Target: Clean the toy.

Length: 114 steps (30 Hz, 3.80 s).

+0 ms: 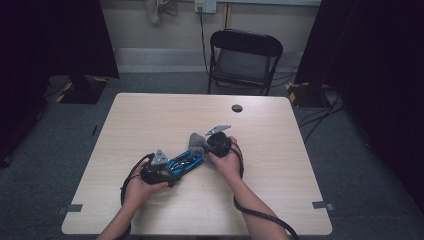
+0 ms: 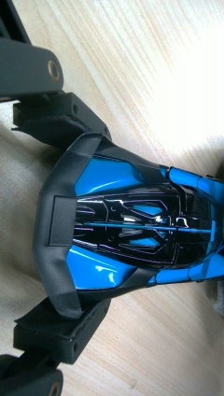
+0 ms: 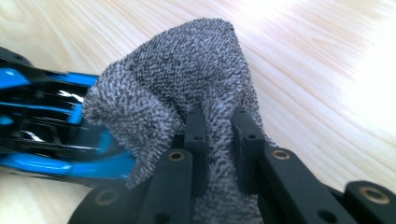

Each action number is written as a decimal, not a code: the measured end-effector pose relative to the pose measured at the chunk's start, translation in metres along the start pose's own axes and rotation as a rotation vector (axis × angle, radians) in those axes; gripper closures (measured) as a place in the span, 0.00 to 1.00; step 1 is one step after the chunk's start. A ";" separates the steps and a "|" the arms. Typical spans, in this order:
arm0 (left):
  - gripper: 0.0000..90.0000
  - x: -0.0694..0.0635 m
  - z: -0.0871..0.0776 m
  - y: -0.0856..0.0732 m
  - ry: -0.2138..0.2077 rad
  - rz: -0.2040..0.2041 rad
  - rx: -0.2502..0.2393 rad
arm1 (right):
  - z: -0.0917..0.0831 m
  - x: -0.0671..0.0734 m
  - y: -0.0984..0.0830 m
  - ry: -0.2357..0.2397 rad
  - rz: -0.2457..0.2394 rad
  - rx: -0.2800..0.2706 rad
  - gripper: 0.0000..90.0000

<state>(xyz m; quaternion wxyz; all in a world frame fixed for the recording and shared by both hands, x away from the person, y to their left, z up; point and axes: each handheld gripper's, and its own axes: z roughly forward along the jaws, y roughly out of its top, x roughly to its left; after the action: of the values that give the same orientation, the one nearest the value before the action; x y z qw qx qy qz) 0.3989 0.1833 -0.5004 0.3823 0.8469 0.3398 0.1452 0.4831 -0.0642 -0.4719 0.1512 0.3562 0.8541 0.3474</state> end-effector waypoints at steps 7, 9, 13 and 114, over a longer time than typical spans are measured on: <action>0.27 0.000 0.000 0.000 0.000 0.002 0.001 | -0.009 -0.009 -0.004 -0.027 0.025 0.008 0.88; 0.27 0.000 0.000 0.000 0.001 0.001 0.000 | -0.014 -0.013 -0.009 -0.043 0.032 0.009 0.87; 0.27 0.000 -0.001 -0.001 0.000 -0.005 0.000 | -0.026 -0.022 -0.019 -0.042 0.050 -0.002 0.87; 0.46 0.022 -0.007 0.021 -0.121 -0.076 -0.028 | -0.065 0.063 -0.053 0.298 -0.219 -0.033 0.88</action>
<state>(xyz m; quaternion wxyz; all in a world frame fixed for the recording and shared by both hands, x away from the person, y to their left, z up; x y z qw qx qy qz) 0.4209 0.1923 -0.4806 0.4192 0.8351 0.3461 0.0839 0.3795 -0.0776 -0.4633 0.0655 0.2030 0.8950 0.3917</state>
